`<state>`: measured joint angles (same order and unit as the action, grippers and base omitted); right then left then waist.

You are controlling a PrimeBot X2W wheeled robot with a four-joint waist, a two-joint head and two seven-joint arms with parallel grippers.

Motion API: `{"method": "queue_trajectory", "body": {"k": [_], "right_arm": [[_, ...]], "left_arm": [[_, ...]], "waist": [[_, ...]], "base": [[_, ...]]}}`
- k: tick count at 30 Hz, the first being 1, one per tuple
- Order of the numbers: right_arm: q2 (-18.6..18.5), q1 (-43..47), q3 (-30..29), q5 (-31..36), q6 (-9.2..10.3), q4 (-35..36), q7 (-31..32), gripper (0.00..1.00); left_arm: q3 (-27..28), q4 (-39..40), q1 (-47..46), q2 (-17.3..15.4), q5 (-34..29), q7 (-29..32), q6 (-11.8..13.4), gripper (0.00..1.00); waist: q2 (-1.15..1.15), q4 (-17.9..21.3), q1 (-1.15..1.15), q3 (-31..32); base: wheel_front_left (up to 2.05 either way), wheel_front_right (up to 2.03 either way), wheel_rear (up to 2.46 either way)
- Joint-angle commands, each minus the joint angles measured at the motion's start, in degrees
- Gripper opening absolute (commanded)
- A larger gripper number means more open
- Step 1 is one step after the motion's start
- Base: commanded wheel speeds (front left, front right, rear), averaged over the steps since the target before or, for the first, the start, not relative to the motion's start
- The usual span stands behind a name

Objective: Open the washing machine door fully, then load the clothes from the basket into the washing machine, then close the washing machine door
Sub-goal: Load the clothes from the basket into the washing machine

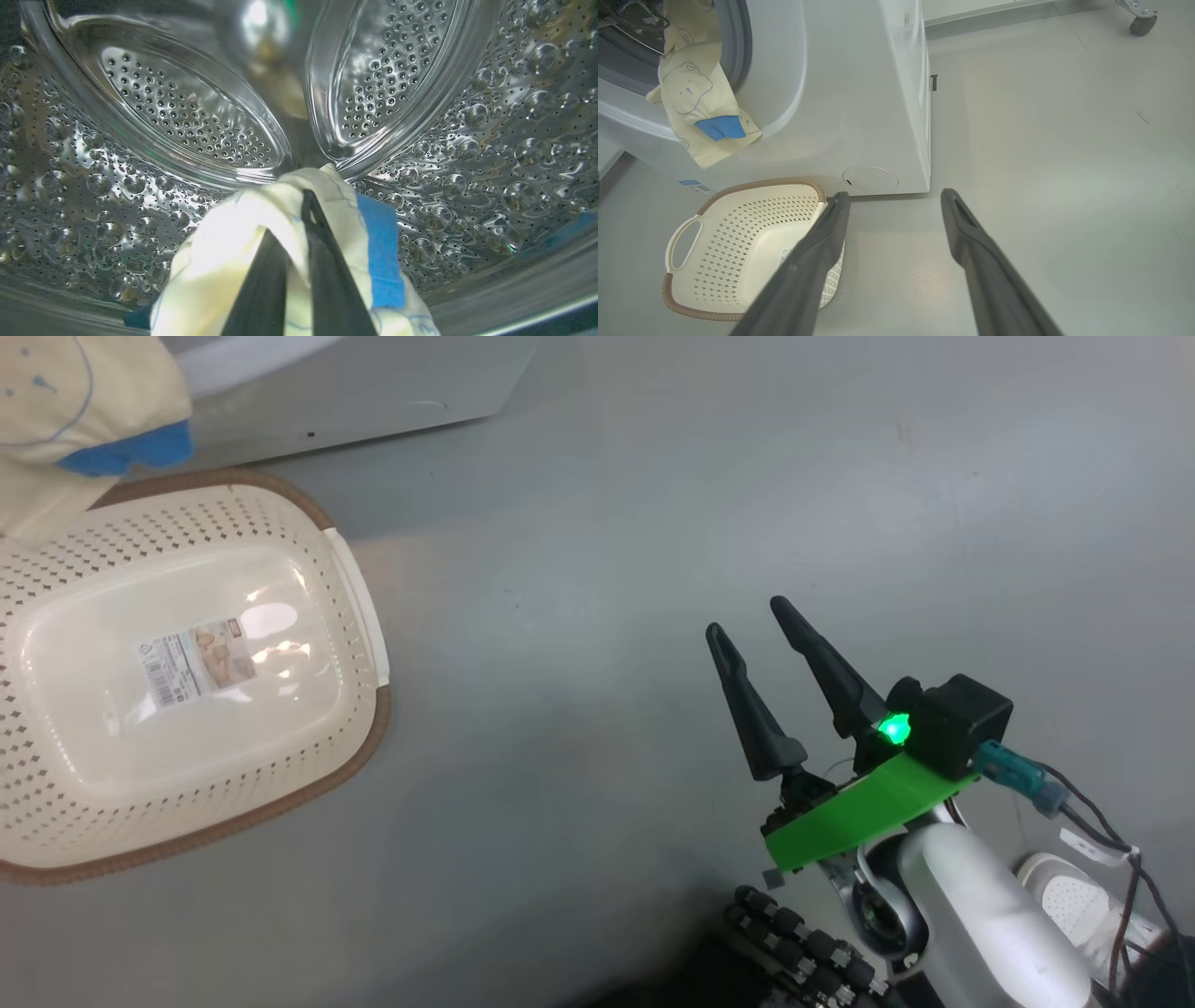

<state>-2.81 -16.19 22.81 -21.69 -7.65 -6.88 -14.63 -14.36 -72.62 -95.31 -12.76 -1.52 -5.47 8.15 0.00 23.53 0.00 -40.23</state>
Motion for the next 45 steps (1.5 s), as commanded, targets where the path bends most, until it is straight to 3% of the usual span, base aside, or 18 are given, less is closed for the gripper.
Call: {"method": "queue_trajectory", "body": {"k": [1,3,5,7,8,15,23,38,45], "right_arm": [[-0.3,1.6,0.9,-0.3,0.16,1.2,-0.4,1.0],[-0.3,1.6,0.9,-0.4,0.16,1.3,-0.4,1.0],[-0.3,1.7,0.7,-0.4,0.16,1.2,-0.4,1.0],[-0.3,1.8,0.6,-0.4,0.16,1.2,-0.4,1.0],[-0.2,1.9,0.4,-0.3,0.16,1.1,-0.4,1.0],[-0.2,2.1,-0.2,-0.3,0.16,1.0,-0.4,1.0],[-0.7,1.8,-2.0,0.1,0.16,1.0,-0.4,1.0],[-1.5,0.9,-4.8,1.0,0.16,1.1,-0.4,1.0],[-2.9,2.1,-7.3,1.8,0.16,1.2,-0.4,1.0]], "left_arm": [[-0.4,1.4,-2.7,-0.9,-0.5,0.3,0.5,0.2],[-0.5,1.0,-2.5,-0.6,-0.3,0.7,0.6,0.25],[-0.7,0.5,-2.2,-0.3,-0.1,1.8,0.6,0.39],[-0.9,0.1,-1.7,0.0,0.0,2.8,0.9,0.84],[-1.0,0.0,-1.4,0.1,0.1,3.2,1.2,1.0],[-0.1,-0.6,0.9,1.2,1.9,4.5,3.4,1.0],[0.6,-0.7,2.6,4.1,4.1,1.8,5.2,1.0],[1.4,-0.9,8.4,8.5,8.6,-2.9,3.2,1.0],[0.1,0.7,13.7,9.8,11.9,-6.8,-0.9,1.0]], "waist": [[0.0,-0.1,0.0,0.3],[0.0,0.0,0.0,0.5],[0.0,-0.1,0.0,0.7],[0.0,-0.2,0.0,0.8],[0.0,-0.3,0.0,1.0],[0.0,-1.1,0.0,1.6],[0.0,-4.1,0.0,2.1],[0.0,-9.5,0.0,7.2],[0.0,-13.8,0.0,10.1]], "base": [[0.0,0.0,0.0],[0.0,0.0,0.0],[0.0,0.0,0.0],[0.0,0.0,0.0],[0.0,0.0,0.0],[0.0,0.0,0.0],[0.0,0.0,0.0],[0.0,0.0,0.0],[0.0,0.0,0.0]]}}
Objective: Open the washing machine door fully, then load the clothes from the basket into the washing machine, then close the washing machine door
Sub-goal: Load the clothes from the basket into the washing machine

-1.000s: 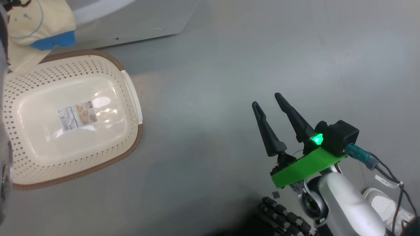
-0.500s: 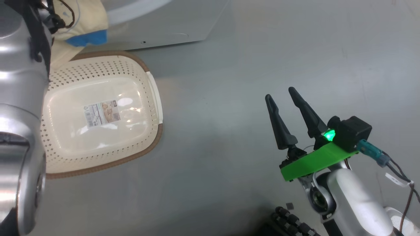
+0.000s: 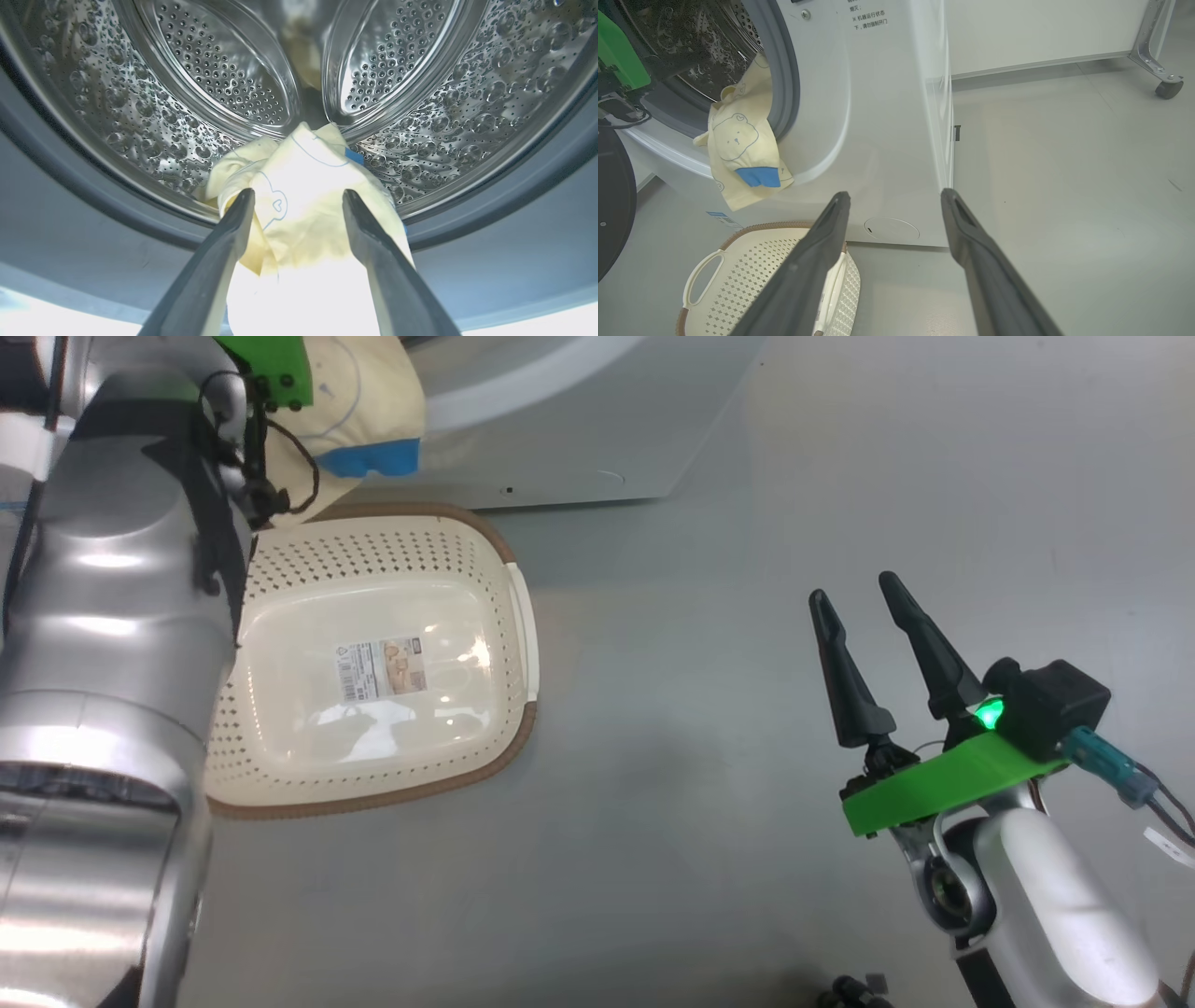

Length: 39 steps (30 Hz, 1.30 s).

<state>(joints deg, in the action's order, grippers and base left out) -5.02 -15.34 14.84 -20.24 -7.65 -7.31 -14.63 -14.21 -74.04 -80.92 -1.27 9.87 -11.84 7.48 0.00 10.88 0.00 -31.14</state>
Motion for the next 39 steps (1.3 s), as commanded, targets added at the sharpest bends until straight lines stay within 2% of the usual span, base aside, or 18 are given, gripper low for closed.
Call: {"method": "queue_trajectory", "body": {"k": [1,4,7,12,15,19,25,34,39], "right_arm": [[-0.9,1.4,0.4,0.5,0.16,1.7,-0.4,1.0],[-1.5,1.5,-0.3,0.8,0.16,2.0,-0.4,1.0],[-2.0,2.3,-1.5,1.1,0.16,2.2,-0.4,1.0],[-2.5,4.4,-3.5,1.7,0.16,2.5,-0.4,1.0],[-2.6,4.9,-3.9,1.9,0.16,2.7,-0.4,1.0],[-3.0,5.6,-4.5,2.1,0.16,3.1,-0.4,1.0],[-3.5,6.7,-5.0,2.4,0.16,3.7,-0.4,1.0],[-3.8,7.6,-6.7,2.8,0.16,4.8,-0.4,1.0],[-4.0,8.3,-7.2,2.9,0.16,5.3,-0.4,1.0]], "left_arm": [[-0.7,2.9,0.3,-1.7,1.2,-0.8,-1.2,1.0],[-3.3,6.3,4.1,-1.6,4.2,-1.5,-3.1,1.0],[-6.5,10.0,9.8,-1.6,7.3,-1.9,-3.9,1.0],[-11.5,17.1,19.8,-1.6,10.7,-2.3,-2.0,1.0],[-12.7,19.6,23.4,-1.6,11.2,-2.4,-0.7,1.0],[-12.1,25.7,30.5,-1.8,12.3,-2.8,1.8,1.0],[-11.0,36.2,43.1,-4.7,13.0,-3.0,4.3,1.0],[-8.1,46.1,59.9,-6.5,13.2,-3.1,7.0,1.0],[-6.9,49.1,65.9,-6.4,11.5,-3.1,7.4,1.0]], "waist": [[0.0,-1.5,0.0,1.3],[0.0,-2.5,0.0,2.4],[0.0,-3.7,0.0,3.8],[0.0,-6.0,0.0,5.9],[0.0,-6.7,0.0,6.3],[0.0,-7.9,0.0,7.1],[0.0,-8.8,0.0,7.8],[0.0,-9.0,0.0,8.0],[0.0,-9.1,0.0,7.9]], "base": [[0.0,0.0,0.0],[0.0,0.0,0.0],[0.0,0.0,0.0],[0.0,0.0,0.0],[0.0,0.0,0.0],[0.0,0.0,0.0],[0.0,0.0,0.0],[0.0,0.0,0.0],[0.0,0.0,0.0]]}}
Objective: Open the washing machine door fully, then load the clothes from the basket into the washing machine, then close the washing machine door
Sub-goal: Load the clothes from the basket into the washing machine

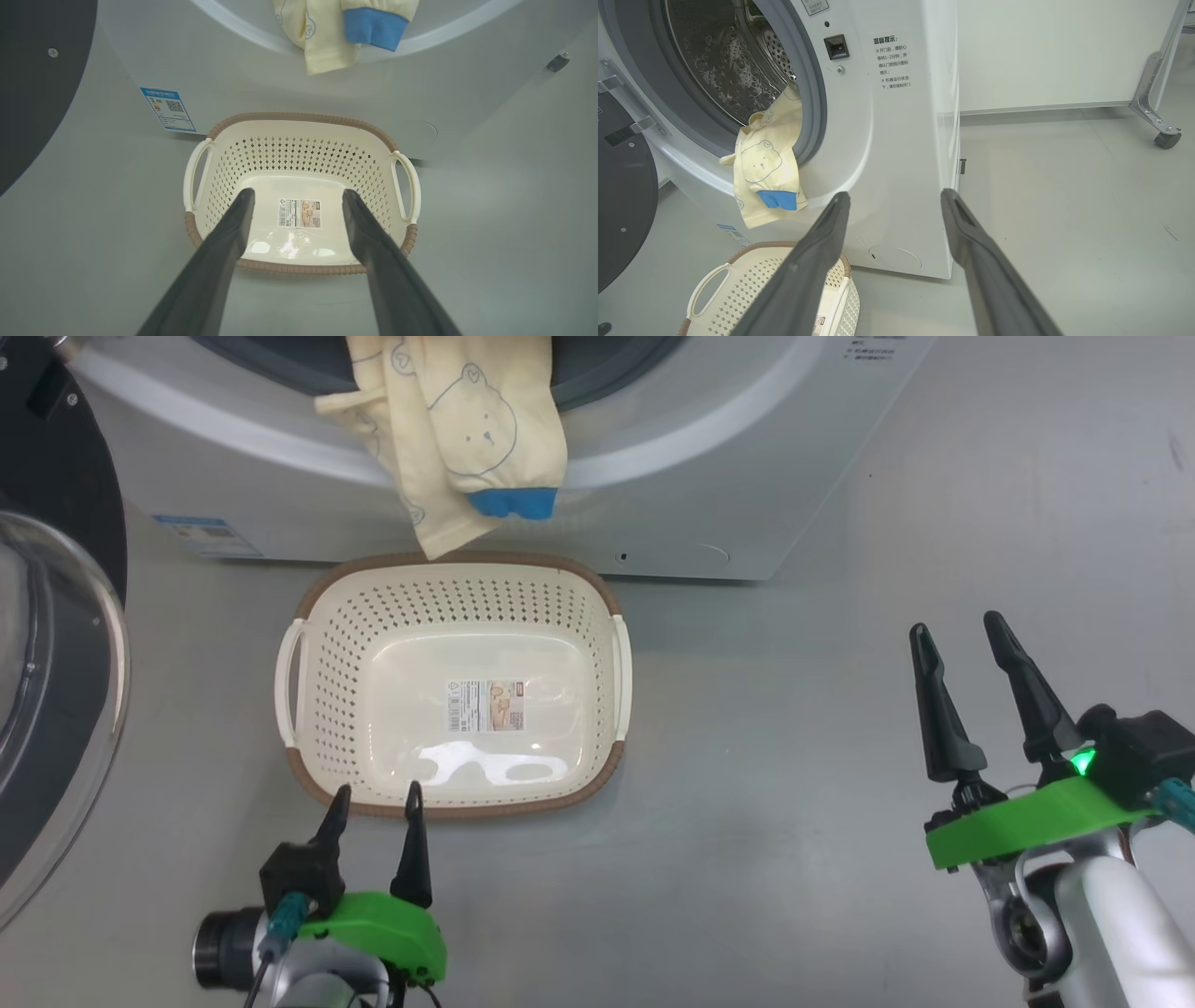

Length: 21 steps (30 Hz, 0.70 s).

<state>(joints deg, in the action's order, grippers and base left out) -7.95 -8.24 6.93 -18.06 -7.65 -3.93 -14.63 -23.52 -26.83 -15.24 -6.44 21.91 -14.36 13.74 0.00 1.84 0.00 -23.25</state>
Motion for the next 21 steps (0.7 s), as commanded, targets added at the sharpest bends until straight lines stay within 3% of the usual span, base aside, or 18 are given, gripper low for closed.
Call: {"method": "queue_trajectory", "body": {"k": [1,7,21], "right_arm": [[-1.0,1.3,0.7,0.7,0.16,1.9,-0.4,1.0],[-0.5,1.9,1.0,0.7,0.16,1.8,-0.4,1.0],[-0.1,3.3,0.8,0.6,0.16,2.0,-0.4,1.0]], "left_arm": [[2.9,2.5,0.9,-1.3,-0.9,-0.6,1.3,1.0],[7.0,7.1,5.4,-0.6,-2.9,-0.6,1.5,1.0],[12.8,9.9,9.9,1.6,-6.1,-0.6,-1.2,1.0]], "waist": [[0.0,0.0,0.0,0.0],[0.0,0.7,0.0,1.0],[0.0,2.2,0.0,2.3]], "base": [[0.0,0.0,0.0],[0.0,0.0,0.0],[0.0,0.0,0.0]]}}
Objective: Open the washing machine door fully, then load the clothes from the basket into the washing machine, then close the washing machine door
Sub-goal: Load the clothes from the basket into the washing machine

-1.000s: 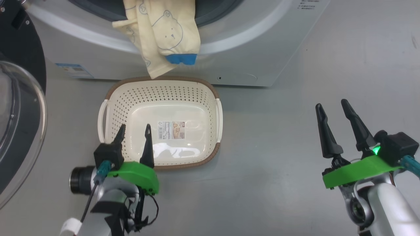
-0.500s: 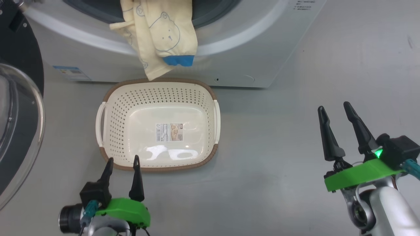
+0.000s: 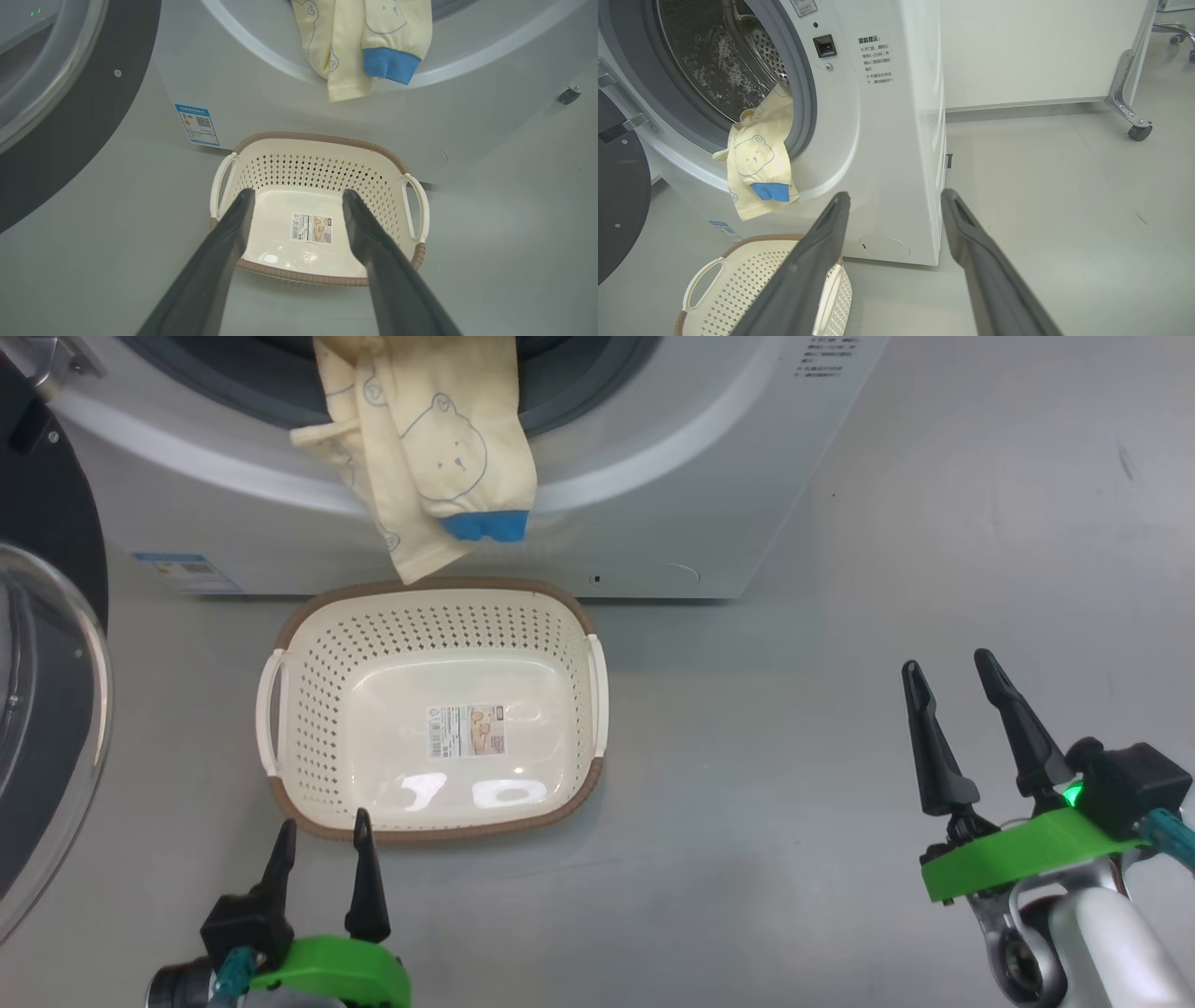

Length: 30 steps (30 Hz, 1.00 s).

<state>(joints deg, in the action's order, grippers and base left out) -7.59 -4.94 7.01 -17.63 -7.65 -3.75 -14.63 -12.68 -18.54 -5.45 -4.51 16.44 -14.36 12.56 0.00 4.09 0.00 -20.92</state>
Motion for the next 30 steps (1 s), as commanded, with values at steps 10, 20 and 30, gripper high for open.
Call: {"method": "queue_trajectory", "body": {"k": [10,20,30], "right_arm": [[-0.2,-0.7,1.9,0.1,0.16,1.7,-0.4,1.0],[0.1,-2.8,3.7,-0.4,0.16,1.5,-0.4,1.0],[0.6,-5.3,4.1,-0.7,0.16,1.6,-0.4,1.0]], "left_arm": [[4.0,0.9,-6.8,0.9,-0.4,-0.6,-3.3,1.0],[3.6,-9.7,-20.6,0.1,-1.3,-0.5,-5.4,1.0],[4.8,-22.2,-35.6,-2.6,-0.6,0.1,-6.7,1.0]], "waist": [[0.0,1.4,0.0,-0.9],[0.0,4.8,0.0,-3.5],[0.0,7.6,0.0,-8.9]], "base": [[0.0,0.0,0.0],[0.0,0.0,0.0],[0.0,0.0,0.0]]}}
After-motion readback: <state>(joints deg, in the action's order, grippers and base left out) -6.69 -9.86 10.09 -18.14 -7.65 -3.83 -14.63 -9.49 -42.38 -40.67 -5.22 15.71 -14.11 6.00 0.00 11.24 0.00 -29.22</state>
